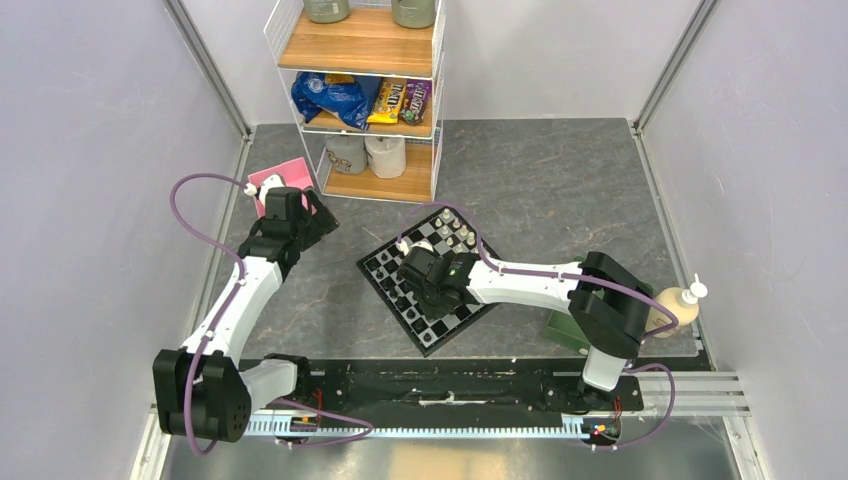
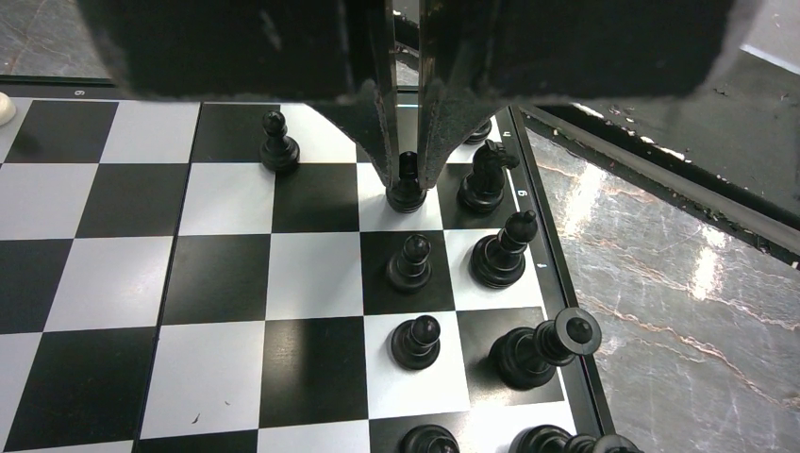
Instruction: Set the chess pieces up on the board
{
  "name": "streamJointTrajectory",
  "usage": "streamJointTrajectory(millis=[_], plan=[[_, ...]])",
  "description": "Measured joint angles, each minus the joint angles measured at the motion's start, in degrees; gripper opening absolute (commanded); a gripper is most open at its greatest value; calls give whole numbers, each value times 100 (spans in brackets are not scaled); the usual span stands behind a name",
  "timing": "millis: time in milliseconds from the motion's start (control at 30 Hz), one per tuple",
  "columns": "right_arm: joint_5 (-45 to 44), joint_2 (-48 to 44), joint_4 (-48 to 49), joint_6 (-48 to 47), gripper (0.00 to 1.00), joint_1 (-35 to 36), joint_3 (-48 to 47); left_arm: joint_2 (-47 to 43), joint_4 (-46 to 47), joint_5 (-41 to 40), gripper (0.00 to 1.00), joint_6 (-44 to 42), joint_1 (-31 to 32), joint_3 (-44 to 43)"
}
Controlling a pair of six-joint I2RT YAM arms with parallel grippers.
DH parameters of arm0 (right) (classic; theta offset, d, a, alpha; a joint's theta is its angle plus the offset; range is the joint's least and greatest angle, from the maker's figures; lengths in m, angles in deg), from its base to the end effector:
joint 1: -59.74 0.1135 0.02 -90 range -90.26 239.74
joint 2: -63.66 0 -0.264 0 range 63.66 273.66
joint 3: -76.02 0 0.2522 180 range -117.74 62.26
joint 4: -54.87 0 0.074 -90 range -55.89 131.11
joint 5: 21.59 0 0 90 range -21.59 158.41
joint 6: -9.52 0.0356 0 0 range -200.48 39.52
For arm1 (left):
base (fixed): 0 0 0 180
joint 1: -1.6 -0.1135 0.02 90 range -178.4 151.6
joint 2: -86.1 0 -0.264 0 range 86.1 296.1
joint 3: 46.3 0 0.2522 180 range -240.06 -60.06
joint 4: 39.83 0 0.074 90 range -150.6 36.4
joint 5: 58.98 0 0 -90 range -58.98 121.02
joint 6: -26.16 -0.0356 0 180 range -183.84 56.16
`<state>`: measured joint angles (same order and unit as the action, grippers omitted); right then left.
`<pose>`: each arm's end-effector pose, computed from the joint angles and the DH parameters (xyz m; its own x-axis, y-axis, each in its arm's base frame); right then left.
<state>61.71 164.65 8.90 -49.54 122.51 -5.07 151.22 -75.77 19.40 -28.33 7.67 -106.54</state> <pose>0.1648 0.3112 0.1870 -0.8010 -0.4406 -0.4054 -0.5240 0.8434 0.1189 0.2420 -0.0185 0.2604 -0.5012 -0.5188 -0.6925 -0.4166 0.8461 -0.3324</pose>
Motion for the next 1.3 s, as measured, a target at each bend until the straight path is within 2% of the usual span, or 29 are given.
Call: streamJointTrajectory(millis=[167, 300, 367, 567, 933, 1100, 1300], plan=[[0, 0, 0, -4, 16, 0, 0, 7, 2, 0, 100, 0, 0, 0], [-7, 0, -7, -20, 28, 2, 0, 26, 2, 0, 100, 0, 0, 0], [-15, 0, -20, -46, 37, 2, 0, 31, 2, -2, 100, 0, 0, 0], [-136, -280, -57, -144, 52, 0, 0, 31, 2, -2, 100, 0, 0, 2], [-629, -1023, -63, -160, 52, -160, 103, 31, 2, -2, 100, 0, 0, 42], [-575, -1021, -164, -22, 50, -498, 345, 31, 2, -2, 100, 0, 0, 55], [-260, -763, -214, 85, 44, -518, 385, 35, 4, 0, 100, 0, 0, 61]])
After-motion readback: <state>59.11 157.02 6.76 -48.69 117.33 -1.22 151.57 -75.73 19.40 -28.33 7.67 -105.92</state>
